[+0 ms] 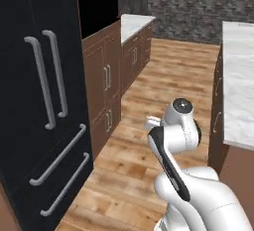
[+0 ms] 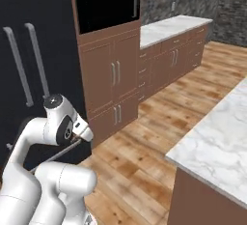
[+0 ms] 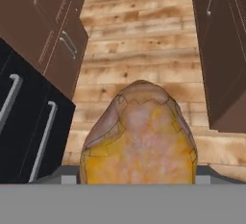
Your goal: Take the chicken drumsticks from the pan and place one on each plate on the dining counter.
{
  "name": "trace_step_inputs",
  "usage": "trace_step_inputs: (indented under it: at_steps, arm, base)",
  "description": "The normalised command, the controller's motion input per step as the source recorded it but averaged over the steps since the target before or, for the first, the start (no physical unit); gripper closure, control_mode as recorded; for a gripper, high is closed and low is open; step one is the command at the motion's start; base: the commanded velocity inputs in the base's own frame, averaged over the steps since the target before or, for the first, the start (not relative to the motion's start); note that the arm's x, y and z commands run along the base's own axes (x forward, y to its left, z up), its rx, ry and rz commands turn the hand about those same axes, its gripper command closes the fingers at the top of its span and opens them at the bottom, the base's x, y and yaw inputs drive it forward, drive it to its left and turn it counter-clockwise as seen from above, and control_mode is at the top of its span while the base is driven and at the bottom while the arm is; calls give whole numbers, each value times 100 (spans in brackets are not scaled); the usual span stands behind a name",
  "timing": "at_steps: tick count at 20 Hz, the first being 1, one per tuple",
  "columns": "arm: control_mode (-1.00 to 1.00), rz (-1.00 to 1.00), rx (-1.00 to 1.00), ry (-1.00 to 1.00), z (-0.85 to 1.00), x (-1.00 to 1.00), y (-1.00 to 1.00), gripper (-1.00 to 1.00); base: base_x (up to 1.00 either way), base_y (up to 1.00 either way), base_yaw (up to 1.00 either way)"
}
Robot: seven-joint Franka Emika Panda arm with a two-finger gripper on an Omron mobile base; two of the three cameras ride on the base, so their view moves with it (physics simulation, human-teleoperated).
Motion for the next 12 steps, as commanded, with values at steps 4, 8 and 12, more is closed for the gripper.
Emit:
trace_step_inputs:
  at_steps: [4,8,12]
  arm:
    - [100,0,0,0,0,0,0,100]
    - [100,0,0,0,0,0,0,100]
    - [100,0,0,0,0,0,0,100]
  base:
    - [100,16,-60]
    - [100,11,-51]
    - [100,32,-47]
